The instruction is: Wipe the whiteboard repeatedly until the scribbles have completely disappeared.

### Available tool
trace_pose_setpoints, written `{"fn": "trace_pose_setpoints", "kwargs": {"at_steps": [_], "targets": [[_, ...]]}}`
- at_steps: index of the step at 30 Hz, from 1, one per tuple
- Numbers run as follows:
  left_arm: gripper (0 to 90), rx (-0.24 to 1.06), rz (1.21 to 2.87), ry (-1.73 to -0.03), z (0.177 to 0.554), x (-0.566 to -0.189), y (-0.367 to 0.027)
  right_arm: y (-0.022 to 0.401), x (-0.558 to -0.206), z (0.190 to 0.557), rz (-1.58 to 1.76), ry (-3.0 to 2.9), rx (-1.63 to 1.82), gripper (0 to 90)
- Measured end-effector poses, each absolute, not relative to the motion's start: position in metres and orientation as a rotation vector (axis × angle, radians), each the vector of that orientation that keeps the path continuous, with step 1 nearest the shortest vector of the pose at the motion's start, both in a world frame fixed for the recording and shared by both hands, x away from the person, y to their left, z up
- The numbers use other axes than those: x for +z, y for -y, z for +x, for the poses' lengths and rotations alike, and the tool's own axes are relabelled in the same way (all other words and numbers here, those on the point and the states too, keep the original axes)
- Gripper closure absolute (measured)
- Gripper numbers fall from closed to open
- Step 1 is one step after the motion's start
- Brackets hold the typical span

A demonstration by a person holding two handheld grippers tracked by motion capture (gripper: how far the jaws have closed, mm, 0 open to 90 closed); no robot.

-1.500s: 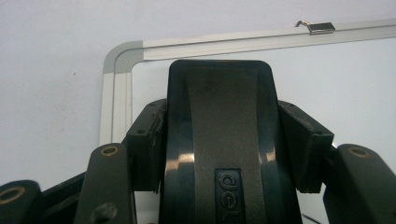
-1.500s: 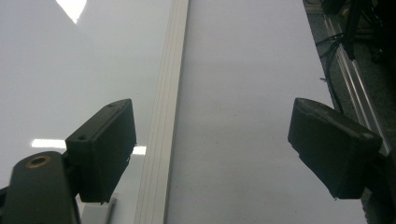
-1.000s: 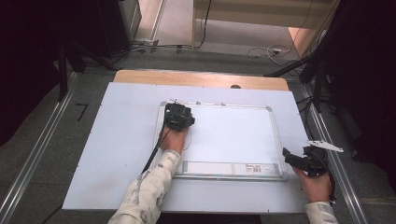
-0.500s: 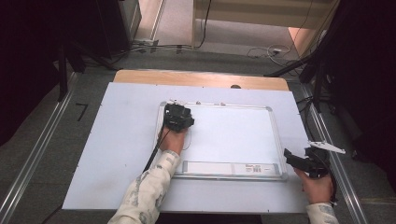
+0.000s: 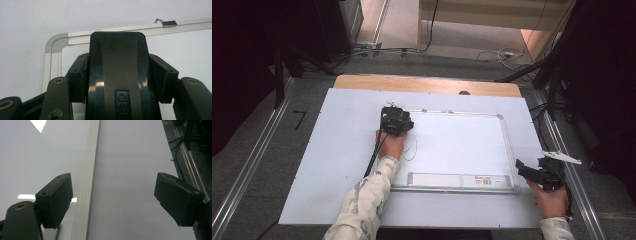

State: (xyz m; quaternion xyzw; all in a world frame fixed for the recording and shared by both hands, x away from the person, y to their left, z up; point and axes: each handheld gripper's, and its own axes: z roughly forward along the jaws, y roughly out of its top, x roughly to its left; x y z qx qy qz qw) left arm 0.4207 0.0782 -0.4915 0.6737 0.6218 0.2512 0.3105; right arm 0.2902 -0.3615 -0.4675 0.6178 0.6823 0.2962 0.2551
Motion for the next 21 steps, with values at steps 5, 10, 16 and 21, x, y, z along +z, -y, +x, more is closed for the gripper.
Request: {"fn": "trace_pose_setpoints", "kwargs": {"at_steps": [5, 10, 16, 21], "targets": [[41.5, 0.652, 1.804, -1.608, 0.425, -0.491, -0.062, 0.359, -0.467, 0.291, 1.676, -1.855, 0.806, 14.0], [41.5, 0.641, 1.839, -1.567, 0.427, -0.491, -0.045, 0.359, -0.468, 0.292, 1.677, -1.860, 0.805, 14.0], [41.5, 0.636, 1.844, -1.561, 0.428, -0.491, -0.049, 0.359, -0.468, 0.292, 1.672, -1.860, 0.808, 14.0], [41.5, 0.656, 1.805, -1.615, 0.431, -0.491, -0.068, 0.360, -0.468, 0.291, 1.672, -1.859, 0.808, 14.1]]}}
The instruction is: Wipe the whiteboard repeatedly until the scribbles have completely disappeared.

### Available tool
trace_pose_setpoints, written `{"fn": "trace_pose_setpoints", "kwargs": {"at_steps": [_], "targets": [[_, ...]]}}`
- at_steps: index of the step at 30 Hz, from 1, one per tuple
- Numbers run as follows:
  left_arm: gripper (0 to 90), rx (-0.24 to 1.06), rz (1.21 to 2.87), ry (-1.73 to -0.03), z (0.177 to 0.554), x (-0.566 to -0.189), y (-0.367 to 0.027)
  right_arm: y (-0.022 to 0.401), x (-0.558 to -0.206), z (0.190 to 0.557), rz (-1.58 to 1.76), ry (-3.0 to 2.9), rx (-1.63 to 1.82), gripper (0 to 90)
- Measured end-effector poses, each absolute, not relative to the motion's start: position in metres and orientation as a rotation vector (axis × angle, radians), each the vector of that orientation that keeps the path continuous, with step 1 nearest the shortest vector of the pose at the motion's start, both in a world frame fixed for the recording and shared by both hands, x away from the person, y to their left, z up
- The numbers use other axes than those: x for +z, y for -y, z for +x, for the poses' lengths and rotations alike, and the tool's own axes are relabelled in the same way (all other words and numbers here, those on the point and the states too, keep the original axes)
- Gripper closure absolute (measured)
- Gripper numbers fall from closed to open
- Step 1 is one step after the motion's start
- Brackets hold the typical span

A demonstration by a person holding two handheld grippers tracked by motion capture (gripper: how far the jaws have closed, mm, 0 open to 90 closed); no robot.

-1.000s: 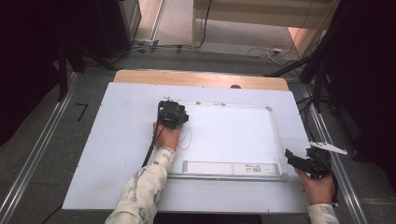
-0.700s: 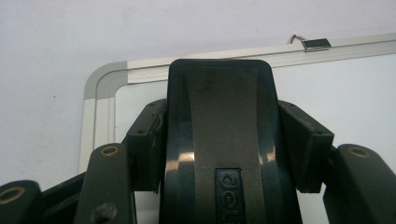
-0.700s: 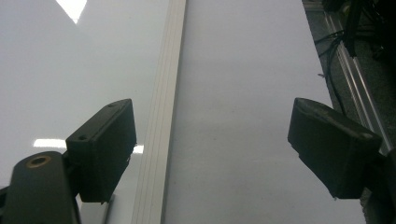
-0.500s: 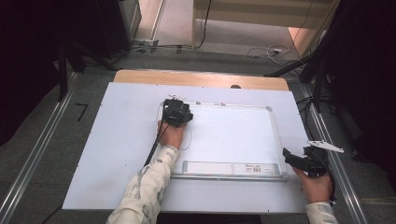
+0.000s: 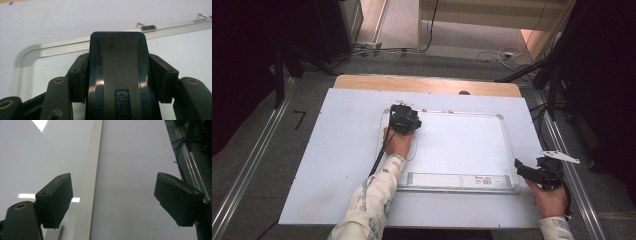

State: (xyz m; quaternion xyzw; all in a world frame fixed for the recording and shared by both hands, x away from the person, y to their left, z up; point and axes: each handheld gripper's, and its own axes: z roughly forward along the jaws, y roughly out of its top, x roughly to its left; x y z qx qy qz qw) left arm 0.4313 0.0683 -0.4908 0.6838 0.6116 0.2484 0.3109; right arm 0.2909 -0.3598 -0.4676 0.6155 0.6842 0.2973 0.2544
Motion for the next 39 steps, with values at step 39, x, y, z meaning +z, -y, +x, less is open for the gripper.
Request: {"fn": "trace_pose_setpoints", "kwargs": {"at_steps": [39], "targets": [[41.4, 0.634, 1.847, -1.560, 0.402, -0.492, -0.071, 0.357, -0.467, 0.290, 1.669, -1.859, 0.799, 14.0]]}}
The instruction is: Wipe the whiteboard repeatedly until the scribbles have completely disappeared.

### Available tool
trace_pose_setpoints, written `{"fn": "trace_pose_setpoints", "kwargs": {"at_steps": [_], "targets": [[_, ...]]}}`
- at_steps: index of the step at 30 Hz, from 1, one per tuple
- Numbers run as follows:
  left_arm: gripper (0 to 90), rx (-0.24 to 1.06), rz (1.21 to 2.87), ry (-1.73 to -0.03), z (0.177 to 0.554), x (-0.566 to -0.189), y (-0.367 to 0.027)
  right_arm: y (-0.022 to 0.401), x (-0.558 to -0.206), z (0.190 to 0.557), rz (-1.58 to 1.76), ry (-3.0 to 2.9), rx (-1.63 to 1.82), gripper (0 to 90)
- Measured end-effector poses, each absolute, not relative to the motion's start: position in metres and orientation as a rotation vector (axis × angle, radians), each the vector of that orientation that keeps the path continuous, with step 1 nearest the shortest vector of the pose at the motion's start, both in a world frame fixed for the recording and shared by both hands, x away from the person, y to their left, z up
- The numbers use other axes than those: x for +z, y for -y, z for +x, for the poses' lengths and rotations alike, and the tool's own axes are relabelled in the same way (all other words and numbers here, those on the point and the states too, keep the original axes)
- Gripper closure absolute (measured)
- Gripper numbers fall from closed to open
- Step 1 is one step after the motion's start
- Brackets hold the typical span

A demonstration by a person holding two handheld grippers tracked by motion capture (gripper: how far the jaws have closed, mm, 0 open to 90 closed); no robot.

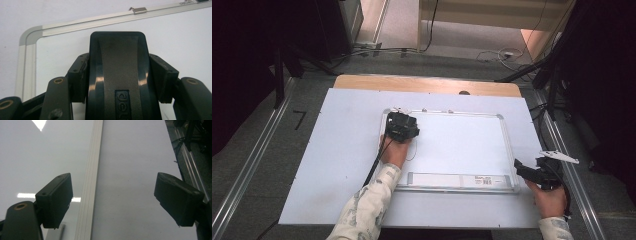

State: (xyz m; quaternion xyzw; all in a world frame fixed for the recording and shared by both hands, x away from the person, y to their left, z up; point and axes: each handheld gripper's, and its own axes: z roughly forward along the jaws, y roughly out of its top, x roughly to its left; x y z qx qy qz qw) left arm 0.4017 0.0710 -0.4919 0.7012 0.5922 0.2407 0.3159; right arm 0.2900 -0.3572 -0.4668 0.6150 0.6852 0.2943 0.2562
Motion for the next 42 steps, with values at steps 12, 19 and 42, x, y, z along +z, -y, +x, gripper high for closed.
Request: {"fn": "trace_pose_setpoints", "kwargs": {"at_steps": [12, 19, 42], "targets": [[41.4, 0.641, 1.835, -1.572, 0.390, -0.493, -0.078, 0.355, -0.468, 0.291, 1.666, -1.865, 0.792, 14.1], [41.4, 0.633, 1.852, -1.557, 0.377, -0.493, -0.063, 0.351, -0.468, 0.293, 1.658, -1.875, 0.786, 14.1], [41.4, 0.611, 1.883, -1.495, 0.375, -0.493, -0.032, 0.349, -0.468, 0.294, 1.651, -1.881, 0.787, 14.1]]}}
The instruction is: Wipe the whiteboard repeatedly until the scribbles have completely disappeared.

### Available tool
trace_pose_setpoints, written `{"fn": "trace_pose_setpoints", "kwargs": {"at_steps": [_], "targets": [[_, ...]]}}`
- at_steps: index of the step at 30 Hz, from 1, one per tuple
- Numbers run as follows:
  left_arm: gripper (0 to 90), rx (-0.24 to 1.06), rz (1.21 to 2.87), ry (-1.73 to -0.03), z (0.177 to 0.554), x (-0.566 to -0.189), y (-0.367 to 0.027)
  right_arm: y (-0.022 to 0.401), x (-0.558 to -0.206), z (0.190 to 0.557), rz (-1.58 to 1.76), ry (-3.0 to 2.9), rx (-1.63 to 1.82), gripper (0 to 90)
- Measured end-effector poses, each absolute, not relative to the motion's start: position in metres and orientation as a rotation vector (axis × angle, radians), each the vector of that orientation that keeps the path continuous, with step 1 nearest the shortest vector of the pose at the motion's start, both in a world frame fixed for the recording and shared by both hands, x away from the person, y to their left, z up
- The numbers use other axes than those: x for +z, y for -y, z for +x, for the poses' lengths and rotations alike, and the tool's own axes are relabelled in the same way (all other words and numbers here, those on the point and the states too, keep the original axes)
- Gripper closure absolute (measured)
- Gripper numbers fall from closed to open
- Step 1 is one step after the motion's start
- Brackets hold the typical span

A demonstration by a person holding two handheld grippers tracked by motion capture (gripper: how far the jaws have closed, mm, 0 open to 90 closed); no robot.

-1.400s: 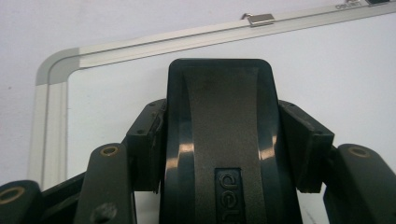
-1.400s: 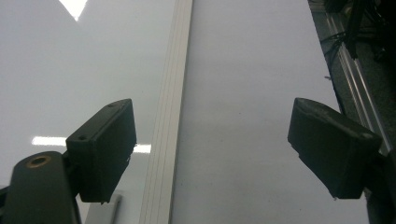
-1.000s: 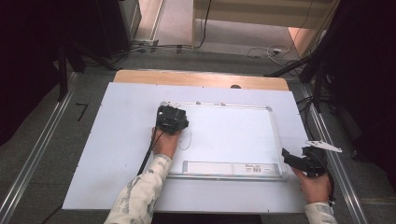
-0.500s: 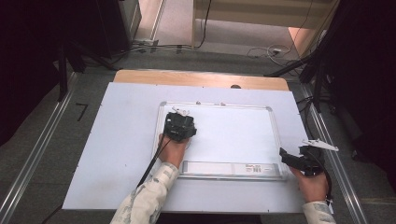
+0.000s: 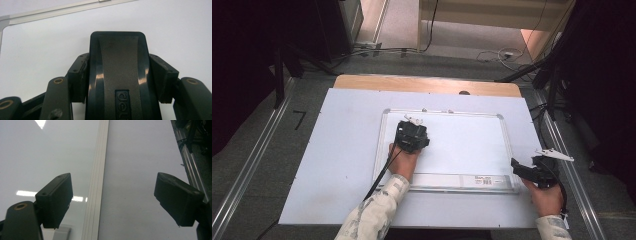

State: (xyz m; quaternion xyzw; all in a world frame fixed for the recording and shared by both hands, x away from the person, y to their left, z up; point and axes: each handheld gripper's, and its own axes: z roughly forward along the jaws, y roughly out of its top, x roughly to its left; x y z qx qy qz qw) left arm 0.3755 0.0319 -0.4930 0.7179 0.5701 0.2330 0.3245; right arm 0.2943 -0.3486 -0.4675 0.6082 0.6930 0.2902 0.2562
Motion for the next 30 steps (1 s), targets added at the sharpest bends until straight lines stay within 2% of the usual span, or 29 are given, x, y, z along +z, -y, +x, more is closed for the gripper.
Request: {"fn": "trace_pose_setpoints", "kwargs": {"at_steps": [7, 18, 24, 30], "targets": [[41.4, 0.610, 1.870, -1.507, 0.393, -0.492, -0.042, 0.351, -0.468, 0.293, 1.658, -1.877, 0.795, 14.1], [41.5, 0.638, 1.810, -1.581, 0.423, -0.492, -0.083, 0.356, -0.468, 0.291, 1.662, -1.871, 0.795, 14.1], [41.4, 0.644, 1.824, -1.573, 0.416, -0.492, -0.085, 0.355, -0.468, 0.291, 1.664, -1.872, 0.791, 14.0], [41.4, 0.633, 1.849, -1.538, 0.389, -0.493, -0.085, 0.354, -0.469, 0.292, 1.668, -1.872, 0.787, 14.1]]}}
